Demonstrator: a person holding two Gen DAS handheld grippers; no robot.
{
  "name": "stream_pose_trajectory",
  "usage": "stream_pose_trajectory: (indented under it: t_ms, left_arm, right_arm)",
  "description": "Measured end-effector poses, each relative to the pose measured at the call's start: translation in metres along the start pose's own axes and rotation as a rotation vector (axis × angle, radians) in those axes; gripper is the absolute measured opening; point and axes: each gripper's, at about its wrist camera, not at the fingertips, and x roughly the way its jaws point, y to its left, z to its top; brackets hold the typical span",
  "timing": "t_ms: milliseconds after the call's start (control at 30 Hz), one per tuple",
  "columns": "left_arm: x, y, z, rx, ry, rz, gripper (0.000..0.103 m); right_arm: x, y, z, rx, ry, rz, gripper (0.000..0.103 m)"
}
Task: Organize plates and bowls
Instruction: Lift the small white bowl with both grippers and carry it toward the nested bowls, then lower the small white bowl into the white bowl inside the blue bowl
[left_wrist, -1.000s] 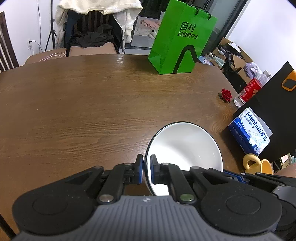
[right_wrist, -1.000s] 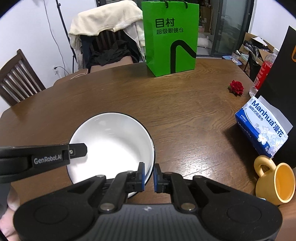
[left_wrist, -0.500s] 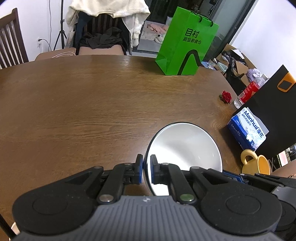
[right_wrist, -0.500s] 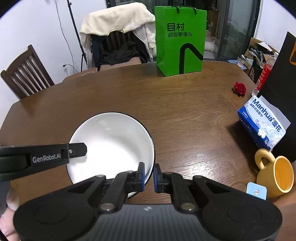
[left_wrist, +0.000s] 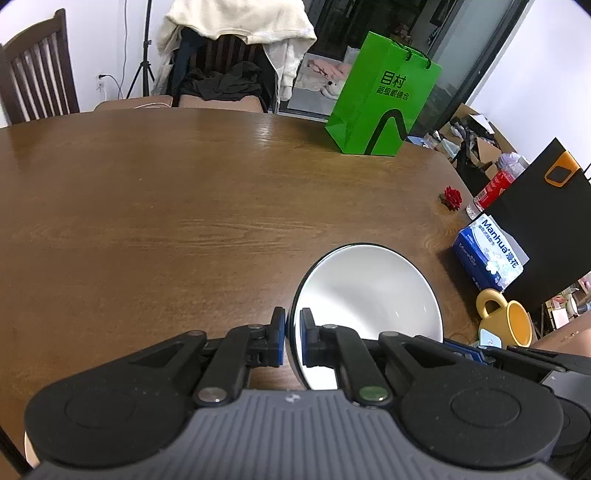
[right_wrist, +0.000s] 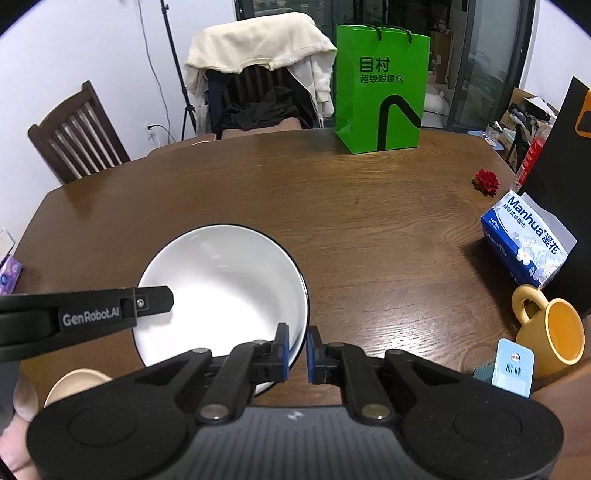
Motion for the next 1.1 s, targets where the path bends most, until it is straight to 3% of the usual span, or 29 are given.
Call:
stream_pose_trajectory:
  t_ms: [400,1100]
  left_arm:
    - [-0.026,0.013,-0.030,-0.023,-0.006,0.008,0.008]
    - [-0.044,0.003,-0.069,-0.020,0.006,-0.013,0.008]
  right_arm:
    - [-0.023,0.019,-0.030,-0.021,-0.003,0.014,0.009]
    - [-0.047,0.010,-0.071,-0.001,0.004,0.013,0.009]
